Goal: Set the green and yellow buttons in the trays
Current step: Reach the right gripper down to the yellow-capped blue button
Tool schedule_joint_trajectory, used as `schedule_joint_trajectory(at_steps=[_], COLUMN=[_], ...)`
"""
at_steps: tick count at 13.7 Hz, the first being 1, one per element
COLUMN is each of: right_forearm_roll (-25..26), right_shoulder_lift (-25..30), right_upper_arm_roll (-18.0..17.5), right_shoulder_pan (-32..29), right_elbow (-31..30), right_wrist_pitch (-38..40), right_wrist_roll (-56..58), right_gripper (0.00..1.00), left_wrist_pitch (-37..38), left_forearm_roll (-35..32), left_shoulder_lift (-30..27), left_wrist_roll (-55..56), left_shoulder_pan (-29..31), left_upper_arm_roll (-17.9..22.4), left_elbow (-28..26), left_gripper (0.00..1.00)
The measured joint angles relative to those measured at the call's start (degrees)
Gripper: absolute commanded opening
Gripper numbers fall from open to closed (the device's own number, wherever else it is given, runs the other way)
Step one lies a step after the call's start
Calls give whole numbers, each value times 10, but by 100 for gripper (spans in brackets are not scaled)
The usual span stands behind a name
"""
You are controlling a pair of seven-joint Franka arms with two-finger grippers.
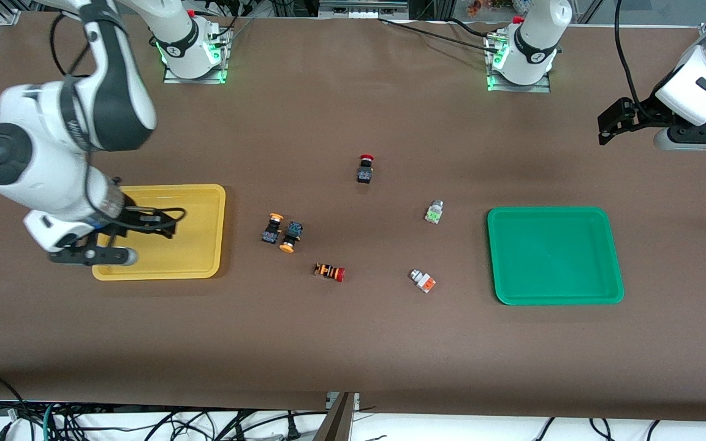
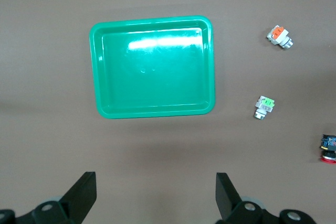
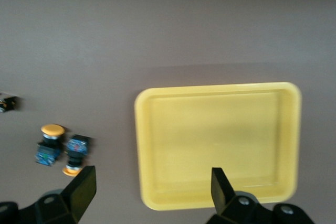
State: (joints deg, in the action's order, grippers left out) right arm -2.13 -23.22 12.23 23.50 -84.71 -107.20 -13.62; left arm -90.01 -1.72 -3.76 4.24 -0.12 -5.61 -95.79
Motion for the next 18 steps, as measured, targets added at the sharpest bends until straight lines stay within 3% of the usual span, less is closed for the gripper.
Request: schedule_joint_trajectory(at_steps=[9, 13, 18], right_forearm_roll=[-6, -66, -83], right_shoulder_lift=[-103, -134, -152], right_upper_arm_roll=[-3, -9, -10], right_shoulder_pan=[110, 112, 112], right_elbow=[-69, -77, -110], right_wrist_pitch=[-193, -221, -275], right_wrist_roll=[-252, -273, -280], right_gripper=[95, 93, 91], left_wrist_pitch=[0, 0, 0], left_forearm_roll=[0, 0, 0], left_shoulder_lift=[2, 2, 7], left_wrist_roll=[0, 0, 0], left_shoulder_pan=[0, 0, 0], left_upper_arm_roll=[0, 0, 0], left_elbow=[2, 2, 2], left_gripper=[100, 100, 100])
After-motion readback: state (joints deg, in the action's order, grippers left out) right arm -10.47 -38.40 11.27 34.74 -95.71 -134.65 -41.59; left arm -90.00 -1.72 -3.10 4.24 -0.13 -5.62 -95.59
